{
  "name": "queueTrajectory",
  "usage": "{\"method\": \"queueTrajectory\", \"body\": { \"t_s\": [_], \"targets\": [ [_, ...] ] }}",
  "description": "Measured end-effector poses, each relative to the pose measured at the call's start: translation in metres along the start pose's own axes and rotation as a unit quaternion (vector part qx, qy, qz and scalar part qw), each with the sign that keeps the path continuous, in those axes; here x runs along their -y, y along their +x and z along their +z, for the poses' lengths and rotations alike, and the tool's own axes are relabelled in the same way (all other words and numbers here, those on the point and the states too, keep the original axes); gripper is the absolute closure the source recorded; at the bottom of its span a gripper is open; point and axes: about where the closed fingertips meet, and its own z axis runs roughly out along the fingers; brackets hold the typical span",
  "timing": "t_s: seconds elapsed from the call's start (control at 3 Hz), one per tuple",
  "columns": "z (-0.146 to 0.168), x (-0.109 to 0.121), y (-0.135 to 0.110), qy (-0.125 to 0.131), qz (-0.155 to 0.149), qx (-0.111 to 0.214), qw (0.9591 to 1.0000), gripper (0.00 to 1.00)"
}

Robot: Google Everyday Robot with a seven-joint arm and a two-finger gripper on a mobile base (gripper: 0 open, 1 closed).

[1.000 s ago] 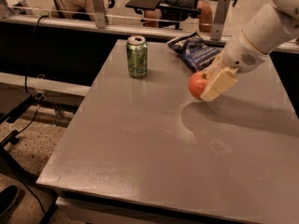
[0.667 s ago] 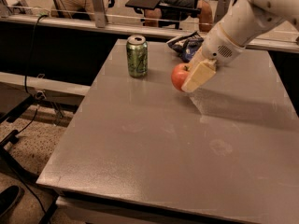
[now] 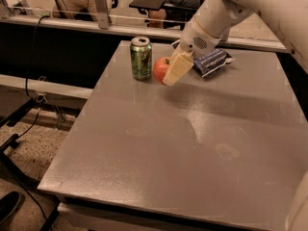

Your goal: Move apple near green can

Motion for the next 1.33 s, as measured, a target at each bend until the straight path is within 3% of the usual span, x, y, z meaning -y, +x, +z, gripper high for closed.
{"method": "queueTrajectory", "body": {
  "t_s": [0.33, 1.0, 1.33],
  "targets": [
    [0.014, 0.004, -0.009, -0.005, -0.006, -0.004, 1.0, 1.0],
    [0.04, 0.005, -0.014, -0.009, -0.031, -0.029, 0.999, 0.57],
    [0.048, 0.006, -0.013, -0.009, -0.036, -0.037, 0.9986, 0.26]
  ]
}}
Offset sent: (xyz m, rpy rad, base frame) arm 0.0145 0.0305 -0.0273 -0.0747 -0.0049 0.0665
